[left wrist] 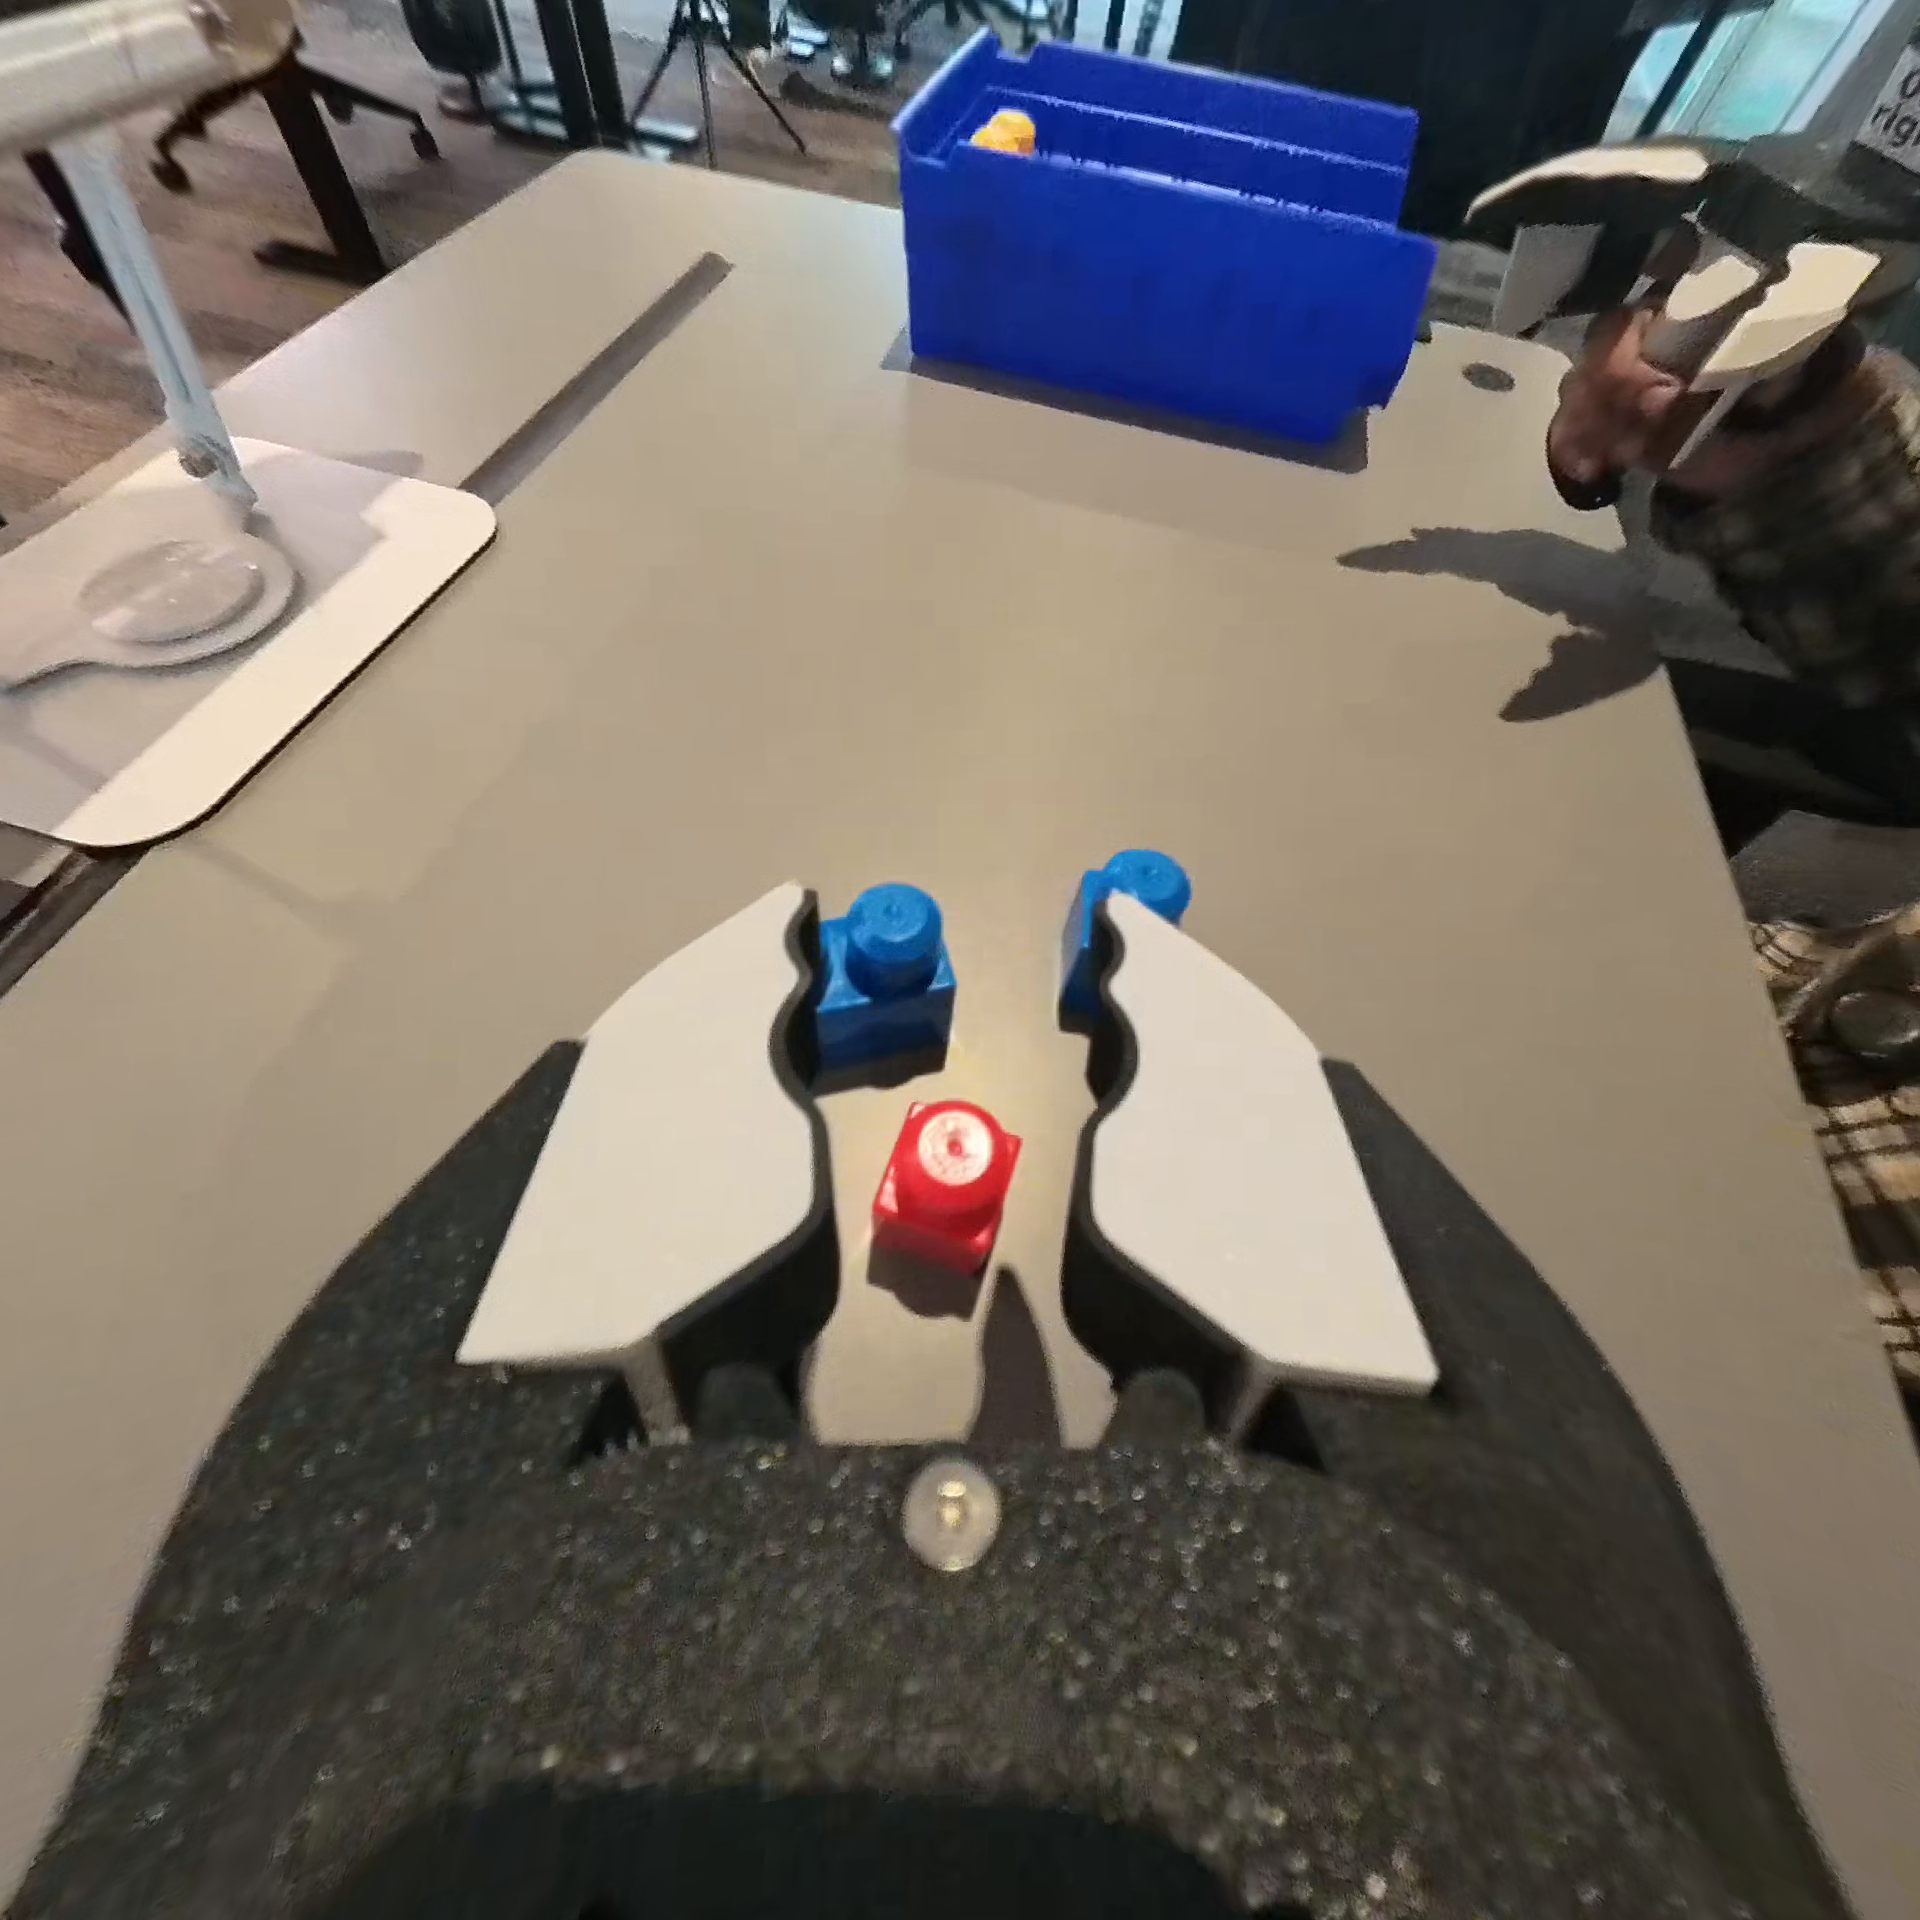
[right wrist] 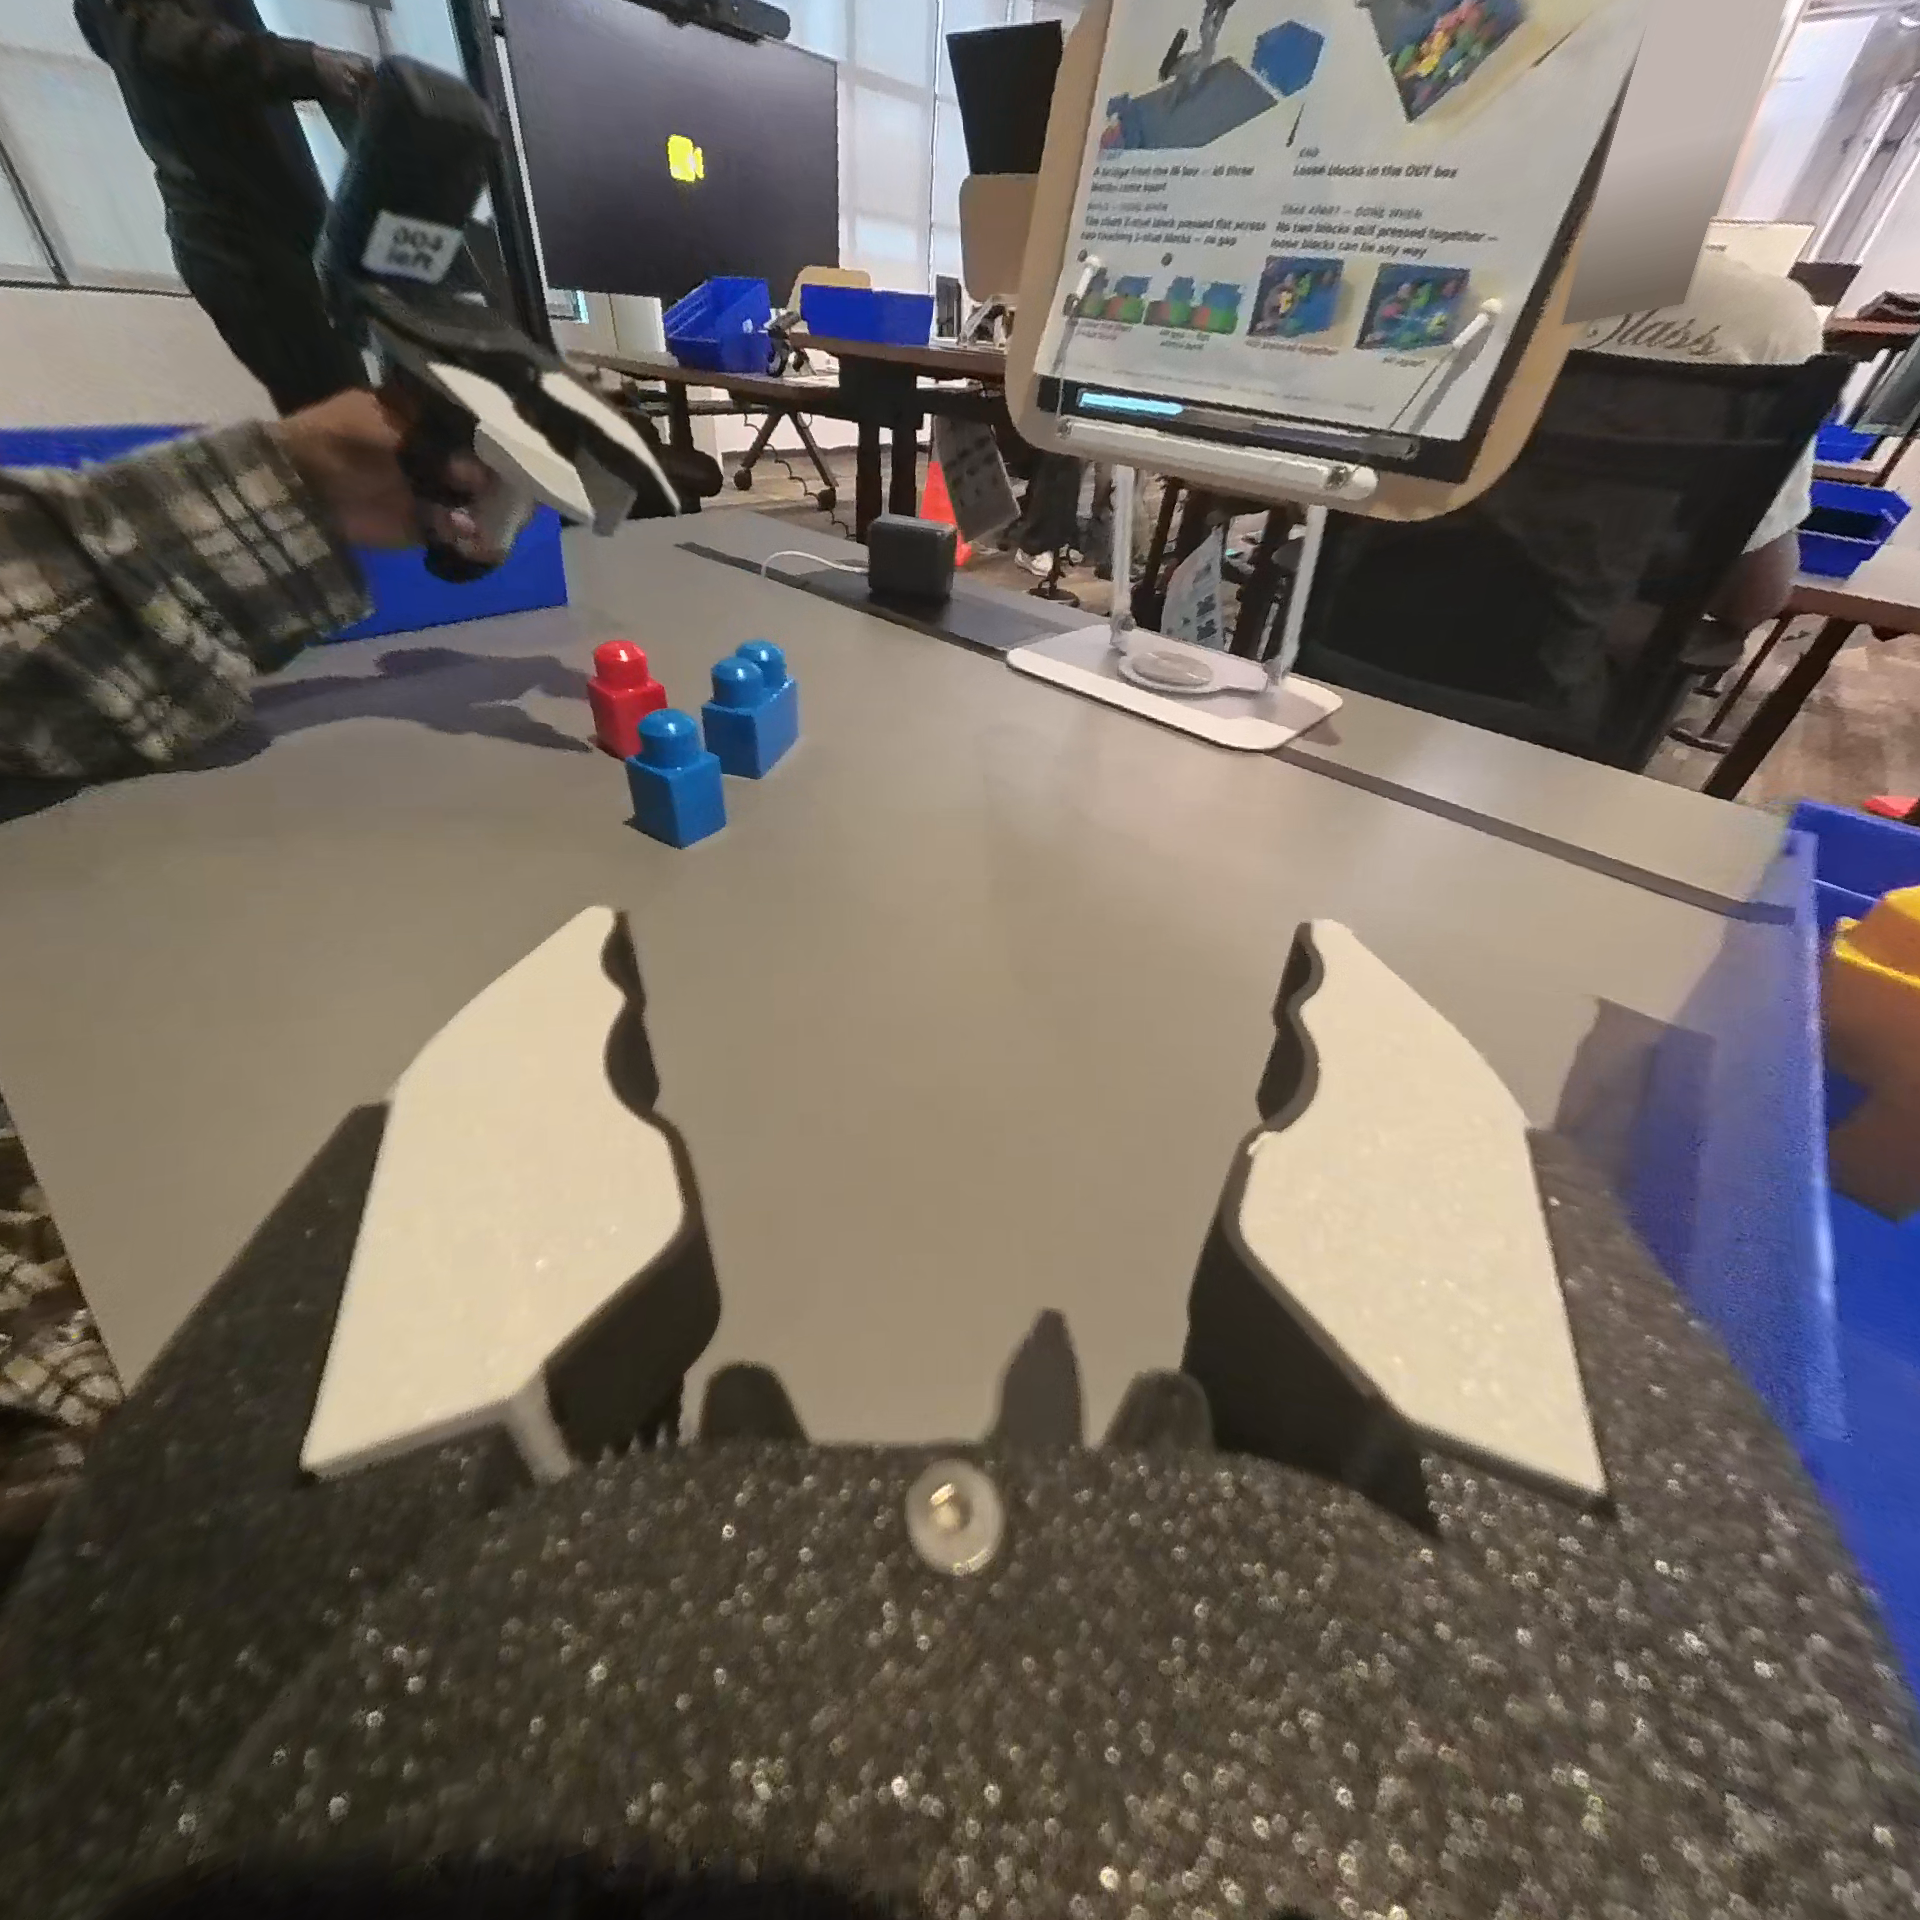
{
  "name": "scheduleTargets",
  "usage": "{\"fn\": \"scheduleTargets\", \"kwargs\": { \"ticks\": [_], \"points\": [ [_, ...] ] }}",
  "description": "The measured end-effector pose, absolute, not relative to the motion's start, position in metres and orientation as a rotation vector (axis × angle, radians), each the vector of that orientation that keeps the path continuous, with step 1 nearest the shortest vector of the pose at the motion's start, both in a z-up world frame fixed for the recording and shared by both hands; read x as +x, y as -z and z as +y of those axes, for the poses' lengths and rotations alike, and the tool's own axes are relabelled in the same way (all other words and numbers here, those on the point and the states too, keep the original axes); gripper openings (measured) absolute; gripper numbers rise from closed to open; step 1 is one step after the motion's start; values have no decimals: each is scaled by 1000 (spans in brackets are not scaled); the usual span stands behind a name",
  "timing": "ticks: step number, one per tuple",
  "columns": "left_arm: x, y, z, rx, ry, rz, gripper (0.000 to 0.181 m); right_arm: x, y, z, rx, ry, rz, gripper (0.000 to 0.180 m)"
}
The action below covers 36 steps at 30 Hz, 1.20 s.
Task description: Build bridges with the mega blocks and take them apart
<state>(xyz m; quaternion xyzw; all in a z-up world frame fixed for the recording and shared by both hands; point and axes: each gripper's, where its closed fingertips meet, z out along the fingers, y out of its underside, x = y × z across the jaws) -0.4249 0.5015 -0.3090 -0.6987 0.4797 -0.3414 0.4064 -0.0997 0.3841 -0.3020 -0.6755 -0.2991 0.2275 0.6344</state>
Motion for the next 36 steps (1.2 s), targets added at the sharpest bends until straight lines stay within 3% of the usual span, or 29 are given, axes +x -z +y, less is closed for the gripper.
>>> {"fn": "scheduleTargets", "kwargs": {
  "ticks": [5, 17, 24, 30, 36],
  "points": [
    [-438, 324, 493, -1680, 939, 1230, 45, -105, 307, 384, -1561, -520, -691, 115],
    [-443, 364, 488, -1772, 892, 1313, 56, -126, 323, 389, -1578, -558, -738, 115],
    [-445, 330, 501, -1654, 872, 1314, 57, -121, 317, 388, -1567, -557, -731, 115],
    [-443, 323, 526, -1776, 812, 1600, 54, -115, 310, 388, -1554, -539, -715, 115],
    [-420, 352, 539, -1729, 667, 1925, 50, -113, 312, 388, -1573, -523, -723, 115]
  ]
}}
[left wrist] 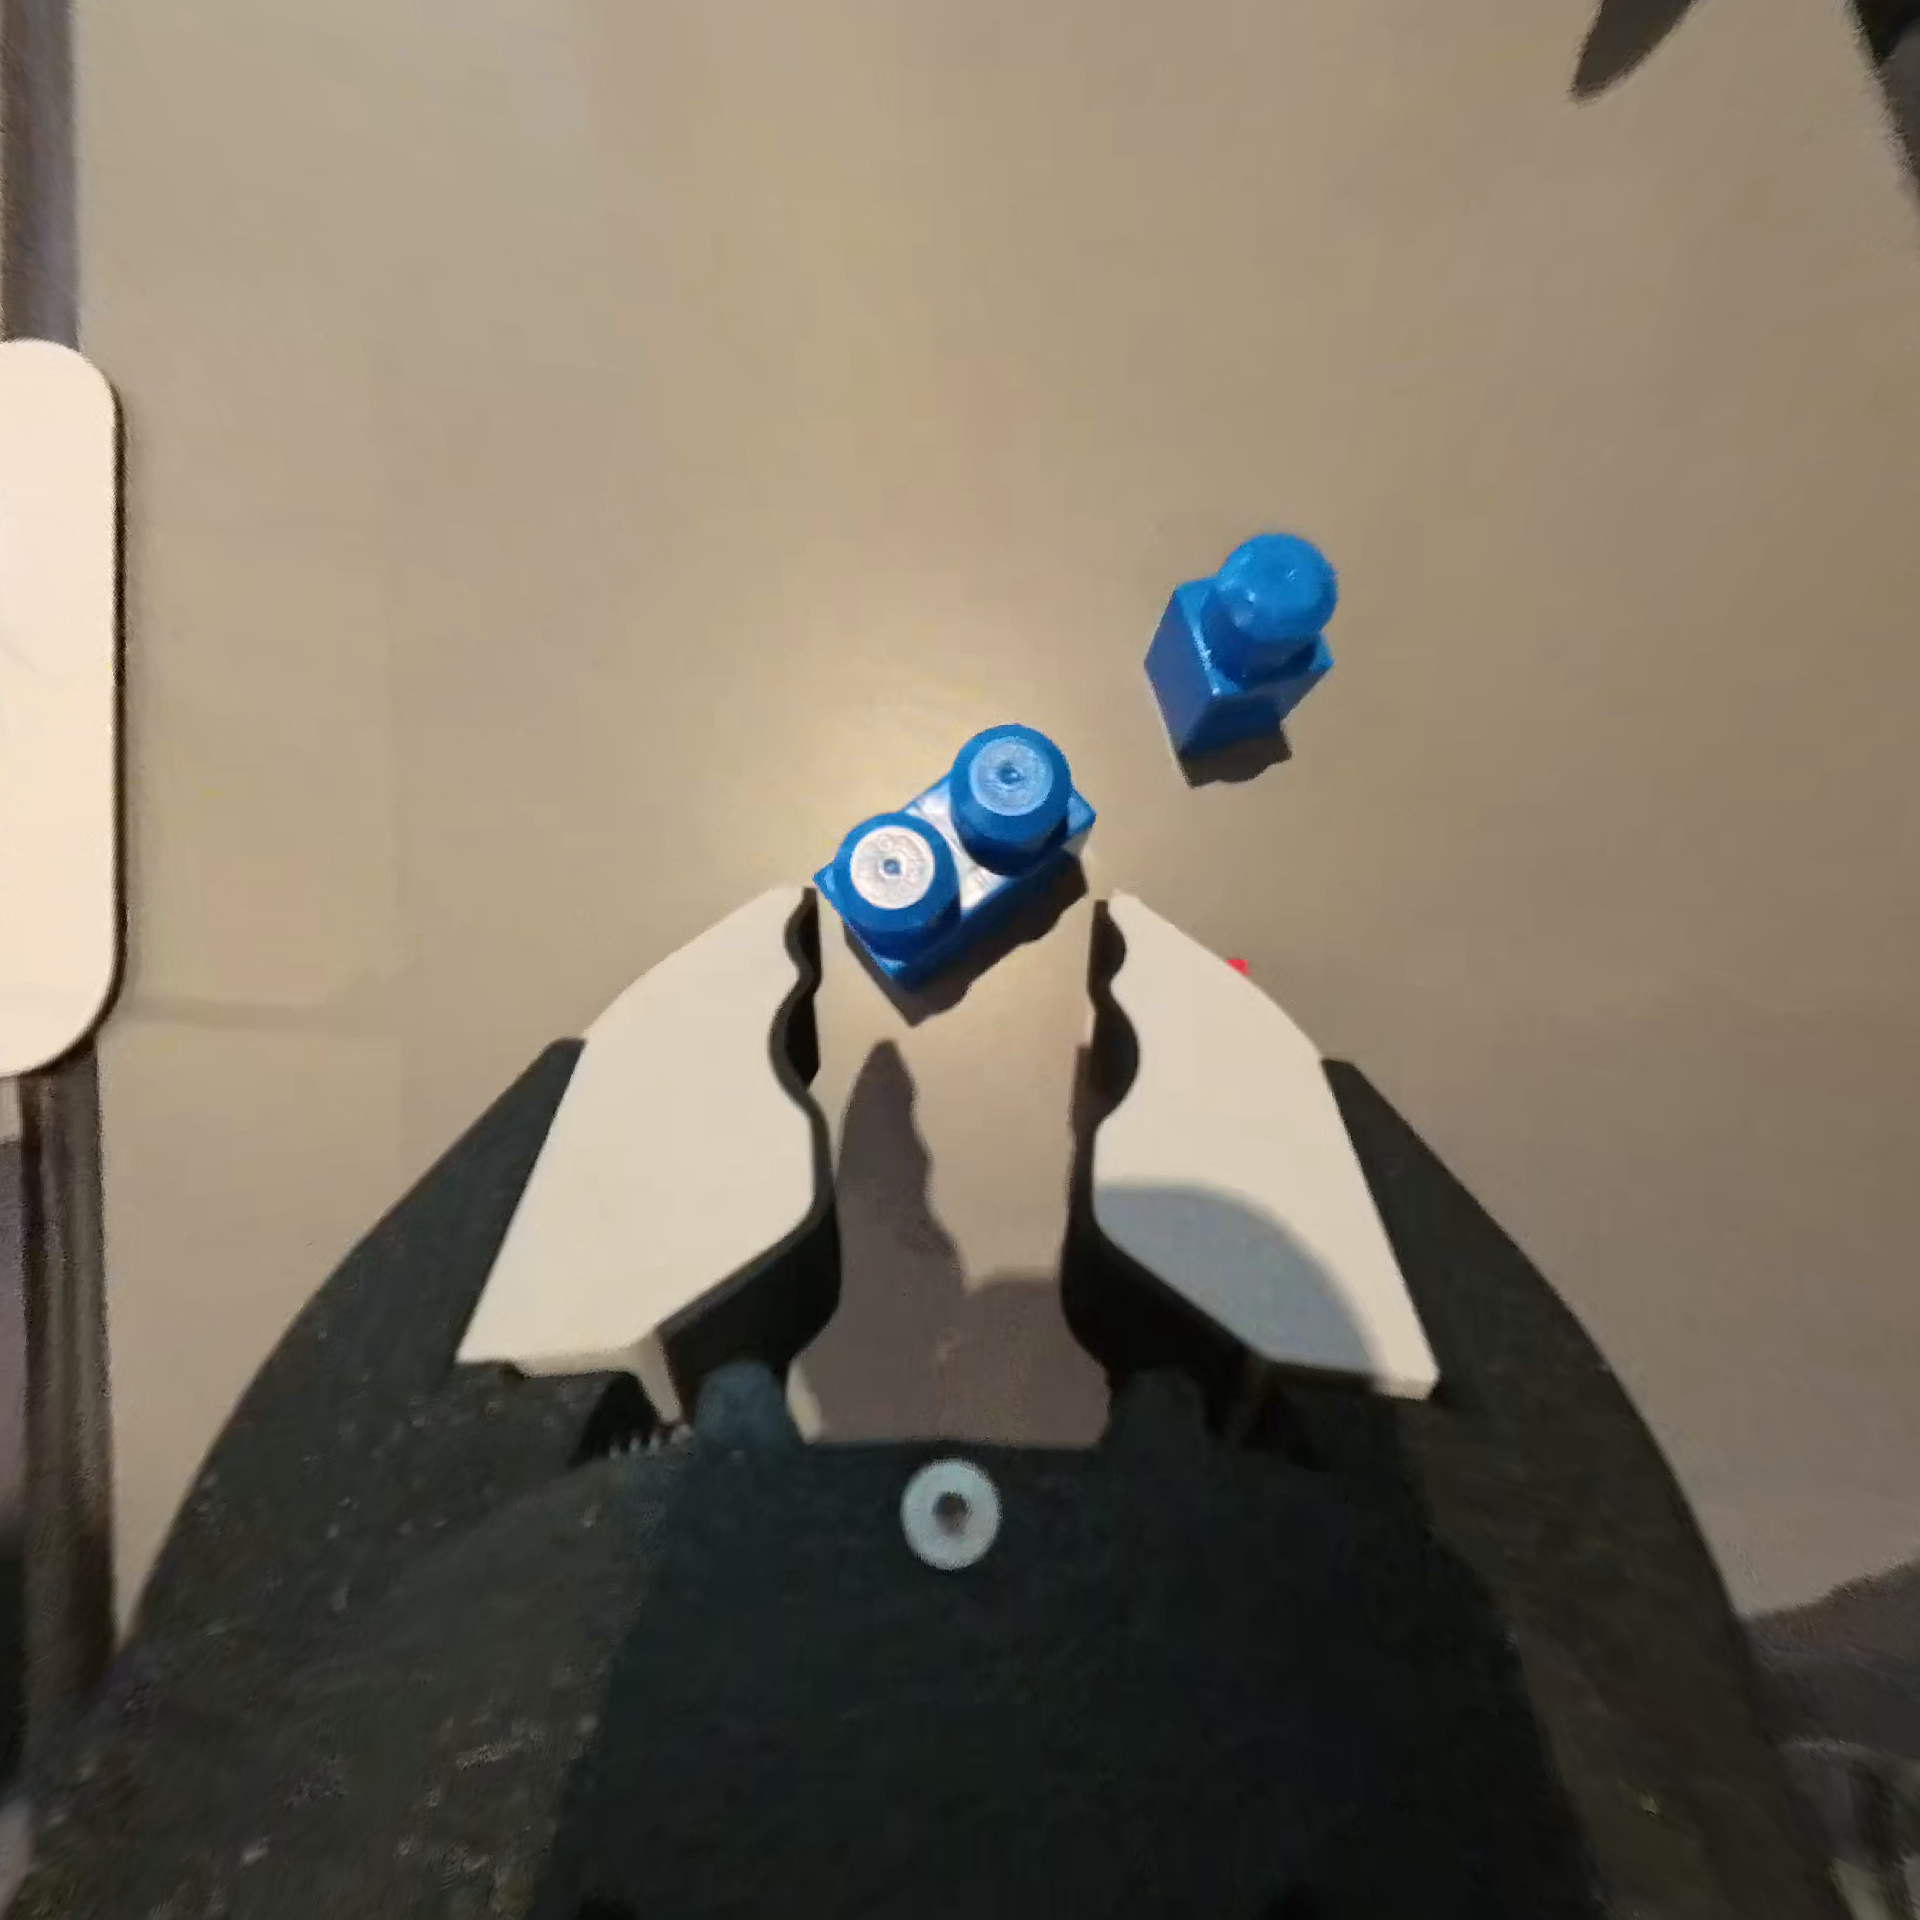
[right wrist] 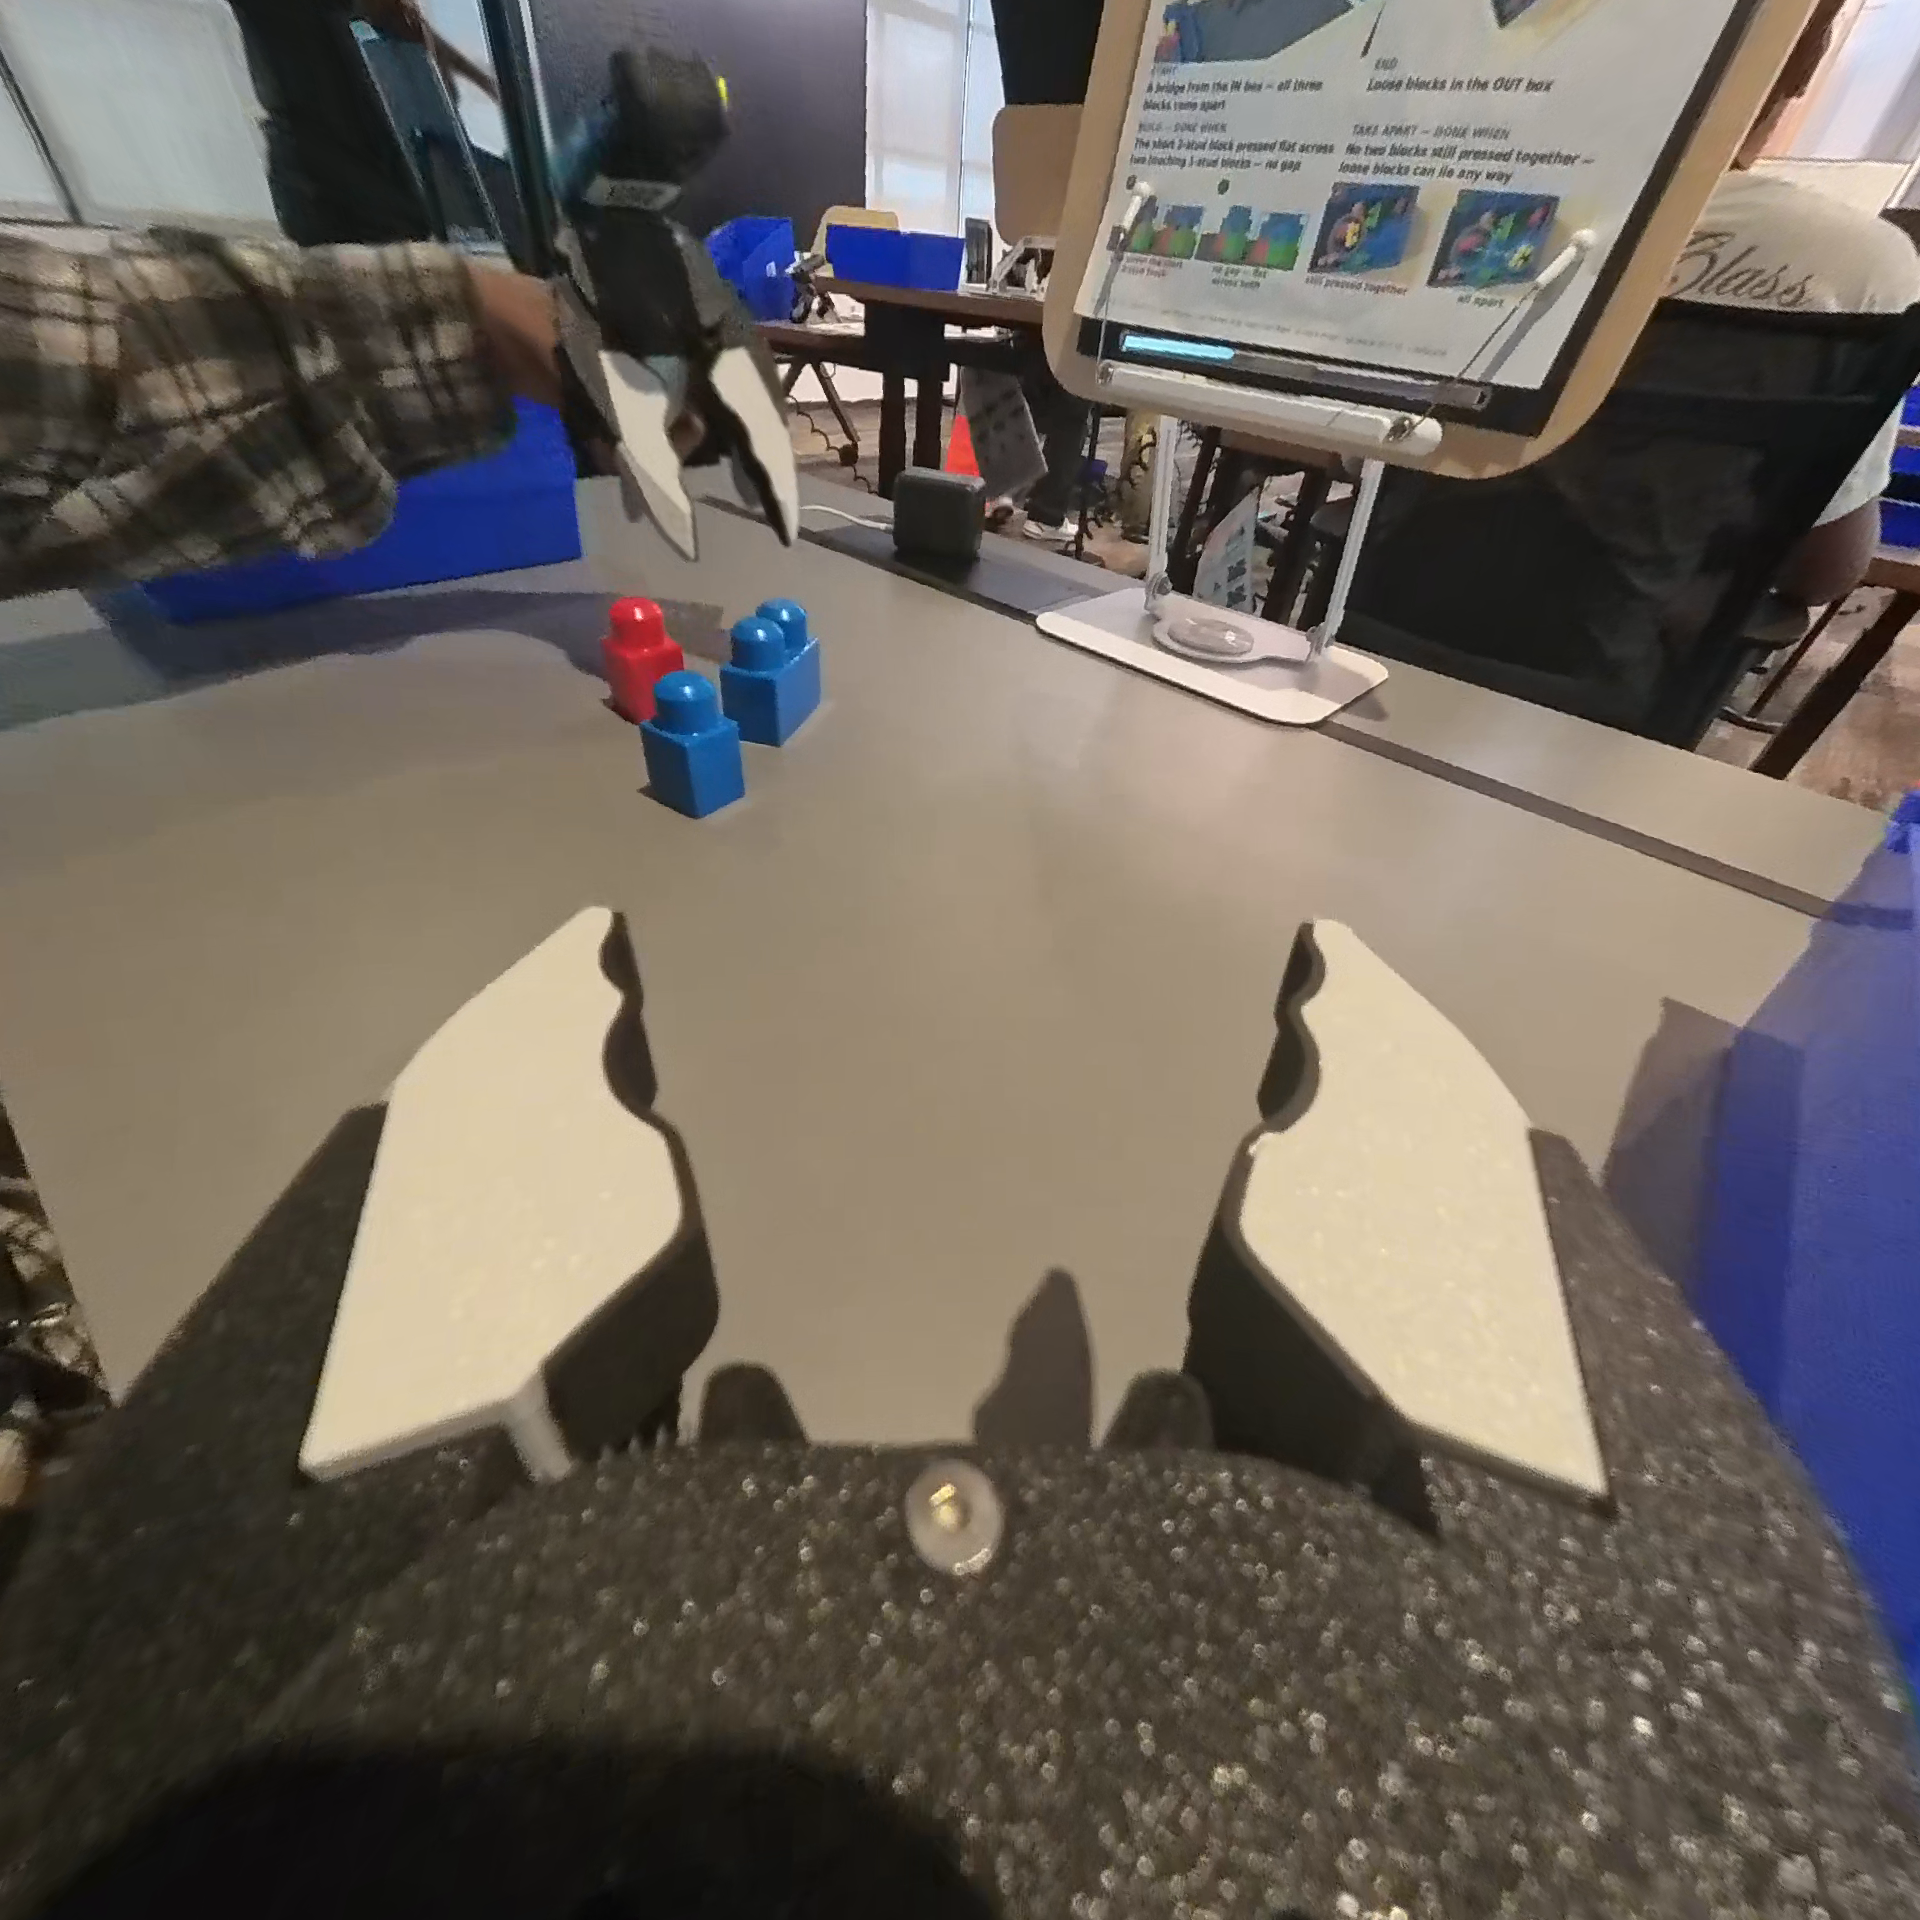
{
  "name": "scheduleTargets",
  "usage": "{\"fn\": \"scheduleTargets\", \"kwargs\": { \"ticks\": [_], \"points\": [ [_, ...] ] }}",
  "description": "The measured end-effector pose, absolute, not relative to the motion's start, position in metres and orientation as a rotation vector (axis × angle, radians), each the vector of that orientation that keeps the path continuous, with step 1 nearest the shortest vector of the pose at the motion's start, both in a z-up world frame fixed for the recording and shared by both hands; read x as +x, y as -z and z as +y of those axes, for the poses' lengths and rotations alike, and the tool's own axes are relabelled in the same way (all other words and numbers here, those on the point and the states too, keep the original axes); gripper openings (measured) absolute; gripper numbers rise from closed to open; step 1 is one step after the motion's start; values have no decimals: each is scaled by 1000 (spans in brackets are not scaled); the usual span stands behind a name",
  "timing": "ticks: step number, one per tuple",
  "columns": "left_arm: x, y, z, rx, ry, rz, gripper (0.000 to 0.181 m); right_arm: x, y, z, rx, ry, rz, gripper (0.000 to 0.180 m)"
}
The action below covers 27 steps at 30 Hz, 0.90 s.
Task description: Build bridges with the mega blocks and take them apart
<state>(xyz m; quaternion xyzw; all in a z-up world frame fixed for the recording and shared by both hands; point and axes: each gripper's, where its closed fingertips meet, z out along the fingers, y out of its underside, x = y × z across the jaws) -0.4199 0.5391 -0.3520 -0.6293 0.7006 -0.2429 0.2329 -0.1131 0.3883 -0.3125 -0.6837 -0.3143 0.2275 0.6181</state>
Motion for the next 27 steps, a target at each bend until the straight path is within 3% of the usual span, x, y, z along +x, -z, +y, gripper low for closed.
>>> {"fn": "scheduleTargets", "kwargs": {
  "ticks": [27],
  "points": [
    [-398, 390, 546, -1720, 906, 1894, 30, -108, 316, 397, -1589, -503, -715, 117]
  ]
}}
